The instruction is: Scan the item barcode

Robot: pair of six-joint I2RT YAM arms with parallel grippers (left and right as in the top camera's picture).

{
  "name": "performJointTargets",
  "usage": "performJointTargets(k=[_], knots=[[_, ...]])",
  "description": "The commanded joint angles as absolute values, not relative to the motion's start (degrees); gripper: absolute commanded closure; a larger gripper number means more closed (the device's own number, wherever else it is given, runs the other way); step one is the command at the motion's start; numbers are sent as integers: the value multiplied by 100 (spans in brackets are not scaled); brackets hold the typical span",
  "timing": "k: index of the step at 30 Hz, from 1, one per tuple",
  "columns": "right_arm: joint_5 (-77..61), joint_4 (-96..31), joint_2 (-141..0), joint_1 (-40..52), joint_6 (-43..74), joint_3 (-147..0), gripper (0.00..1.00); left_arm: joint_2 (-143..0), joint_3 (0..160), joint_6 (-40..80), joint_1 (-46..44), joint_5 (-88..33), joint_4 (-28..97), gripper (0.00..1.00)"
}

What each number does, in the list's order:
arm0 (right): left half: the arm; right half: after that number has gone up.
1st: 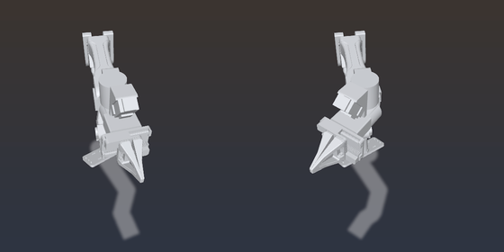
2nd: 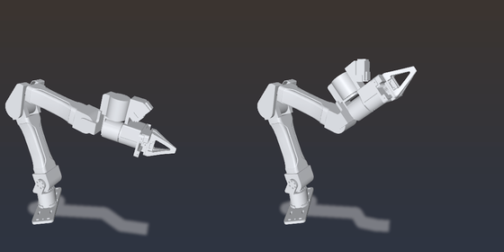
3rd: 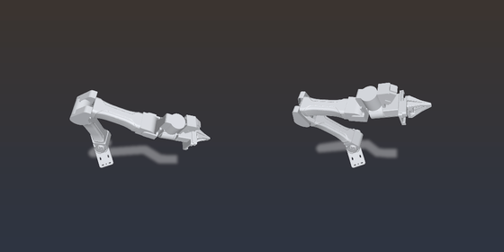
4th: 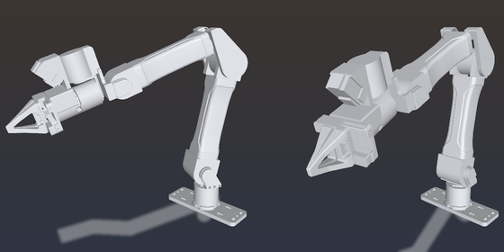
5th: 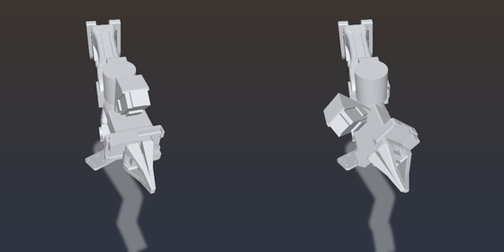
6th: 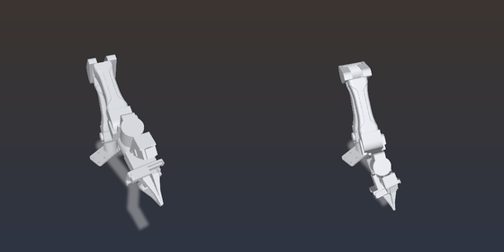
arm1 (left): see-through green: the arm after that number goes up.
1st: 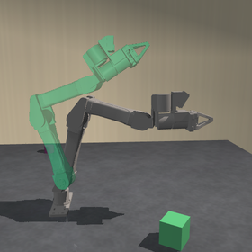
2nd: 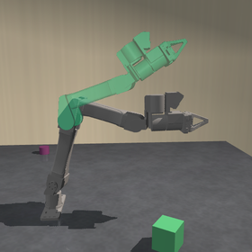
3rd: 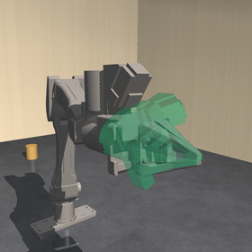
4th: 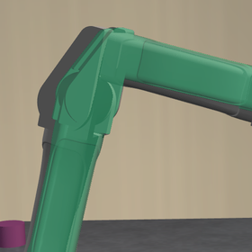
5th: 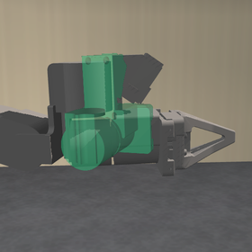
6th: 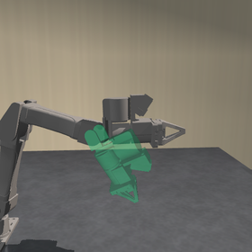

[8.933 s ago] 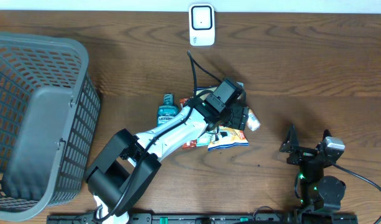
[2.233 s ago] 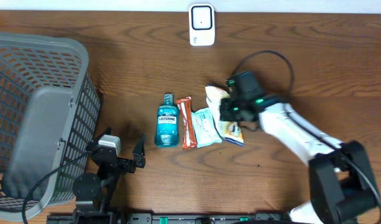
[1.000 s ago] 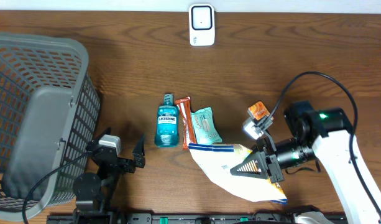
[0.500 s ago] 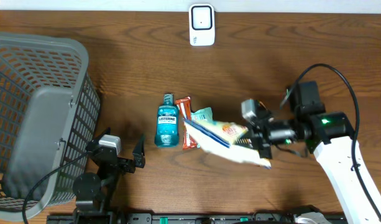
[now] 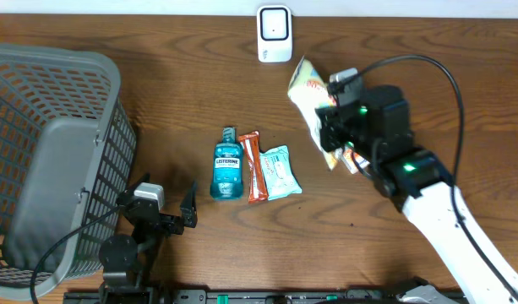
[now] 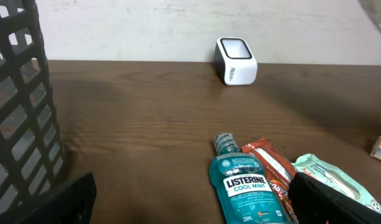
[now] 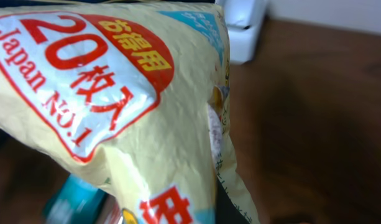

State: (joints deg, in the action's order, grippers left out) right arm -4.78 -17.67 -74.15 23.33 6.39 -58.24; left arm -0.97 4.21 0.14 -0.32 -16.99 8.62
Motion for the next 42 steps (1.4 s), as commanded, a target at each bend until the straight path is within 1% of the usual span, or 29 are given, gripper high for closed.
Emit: performJointTargets(k=[1, 4, 7, 10, 19, 25, 29, 35, 42], knots=[[1251, -1247, -7929, 2574, 1103, -5881, 99, -97, 316, -21, -8, -1686, 985, 2], [1732, -268, -8613, 2615, 799, -5887, 99, -97, 316, -21, -8, -1684, 982, 2], [1772, 716, -9238, 2591, 392, -5996, 99, -97, 316, -21, -8, -1686, 985, 2], [1879, 1223, -9922, 2582, 16, -6416, 99, -97, 316, -21, -8, -1686, 985, 2], [2832, 1020, -12267, 2617, -1402, -9194, 99, -97, 316, -21, -8, -1686, 982, 2], [2952, 471, -13386, 2585, -2078, -10608, 99, -97, 316, -21, -8, -1684, 985, 2], [3015, 473, -13749, 2591, -2196, -10956, 99, -97, 316, -21, -8, -1686, 985, 2], [3096, 541, -13924, 2528, -2193, -10986, 99, -97, 316, -21, -8, -1684, 982, 2], [3118, 1020, -14042, 2477, -2193, -10986, 99, -97, 316, -21, -8, -1684, 985, 2]])
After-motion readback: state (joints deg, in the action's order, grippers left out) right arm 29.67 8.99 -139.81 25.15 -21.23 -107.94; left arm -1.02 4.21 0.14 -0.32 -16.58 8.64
